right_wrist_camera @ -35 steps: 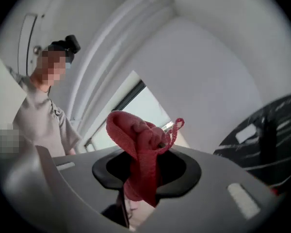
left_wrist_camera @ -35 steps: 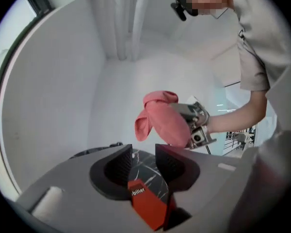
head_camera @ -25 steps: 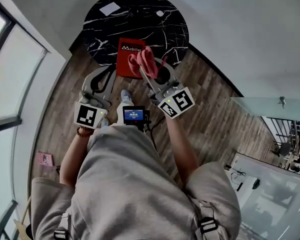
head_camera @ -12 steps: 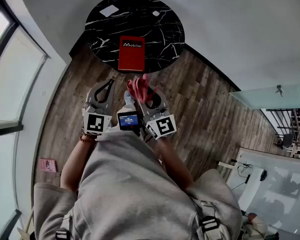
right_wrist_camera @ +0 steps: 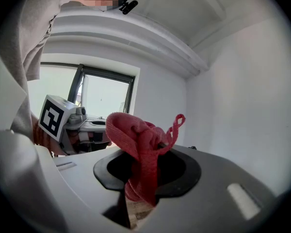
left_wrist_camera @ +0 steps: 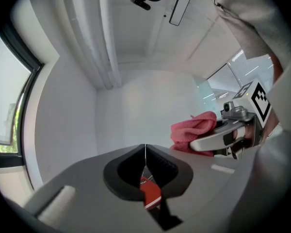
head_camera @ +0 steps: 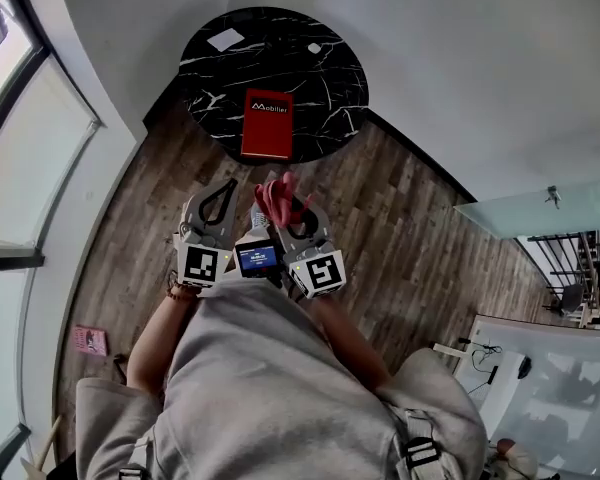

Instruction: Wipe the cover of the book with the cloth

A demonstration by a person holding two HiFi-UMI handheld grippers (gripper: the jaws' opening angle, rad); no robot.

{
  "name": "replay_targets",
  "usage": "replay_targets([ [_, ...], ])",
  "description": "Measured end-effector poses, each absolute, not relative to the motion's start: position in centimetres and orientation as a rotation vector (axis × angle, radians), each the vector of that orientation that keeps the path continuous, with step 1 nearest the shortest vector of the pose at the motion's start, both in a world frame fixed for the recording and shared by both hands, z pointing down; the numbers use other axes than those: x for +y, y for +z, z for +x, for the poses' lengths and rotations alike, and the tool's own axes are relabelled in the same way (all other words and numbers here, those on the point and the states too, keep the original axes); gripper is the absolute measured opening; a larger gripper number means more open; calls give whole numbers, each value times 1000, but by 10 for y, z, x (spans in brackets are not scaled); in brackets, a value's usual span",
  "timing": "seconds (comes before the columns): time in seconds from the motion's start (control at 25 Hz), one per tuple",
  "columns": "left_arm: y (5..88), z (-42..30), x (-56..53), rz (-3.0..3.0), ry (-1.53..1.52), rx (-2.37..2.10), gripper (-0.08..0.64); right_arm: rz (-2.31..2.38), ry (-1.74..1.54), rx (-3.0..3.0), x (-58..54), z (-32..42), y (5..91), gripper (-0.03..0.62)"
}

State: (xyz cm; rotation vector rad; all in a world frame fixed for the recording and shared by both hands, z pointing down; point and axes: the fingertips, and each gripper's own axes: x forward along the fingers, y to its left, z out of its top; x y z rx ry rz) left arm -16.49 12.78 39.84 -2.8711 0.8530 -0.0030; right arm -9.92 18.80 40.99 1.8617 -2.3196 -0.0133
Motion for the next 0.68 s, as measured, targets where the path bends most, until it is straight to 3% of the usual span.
replay_targets([
  [0.68,411,-190,128,-2870,-33,993,1,1847,8,-2242,185,-83,425,130],
])
